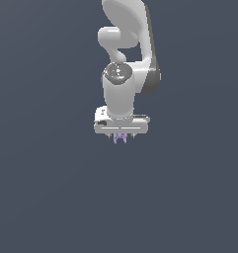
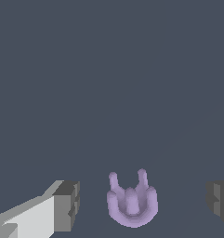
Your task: Pick up the object and move it to a goal position.
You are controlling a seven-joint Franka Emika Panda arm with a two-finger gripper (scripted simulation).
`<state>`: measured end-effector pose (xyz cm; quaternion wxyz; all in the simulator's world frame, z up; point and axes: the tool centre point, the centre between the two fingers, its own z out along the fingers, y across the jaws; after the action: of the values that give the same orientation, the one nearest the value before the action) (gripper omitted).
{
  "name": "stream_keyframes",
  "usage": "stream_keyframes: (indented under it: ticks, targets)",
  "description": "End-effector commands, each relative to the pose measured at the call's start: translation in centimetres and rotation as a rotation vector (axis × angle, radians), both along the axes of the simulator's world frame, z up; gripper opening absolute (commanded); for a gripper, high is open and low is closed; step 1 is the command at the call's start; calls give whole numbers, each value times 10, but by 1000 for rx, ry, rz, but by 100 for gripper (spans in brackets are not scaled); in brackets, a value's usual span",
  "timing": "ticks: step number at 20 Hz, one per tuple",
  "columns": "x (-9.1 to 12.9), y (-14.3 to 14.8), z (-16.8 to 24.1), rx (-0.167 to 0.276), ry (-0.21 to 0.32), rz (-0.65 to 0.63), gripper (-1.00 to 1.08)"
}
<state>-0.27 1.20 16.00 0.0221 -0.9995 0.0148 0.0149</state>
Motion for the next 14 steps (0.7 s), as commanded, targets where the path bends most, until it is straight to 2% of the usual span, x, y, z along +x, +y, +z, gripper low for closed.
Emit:
stream_keyframes:
  ticks: [1,14]
  targets:
    - [0,0,0,0,0,0,100]
    - [1,-16,2,-19,8,21,100]
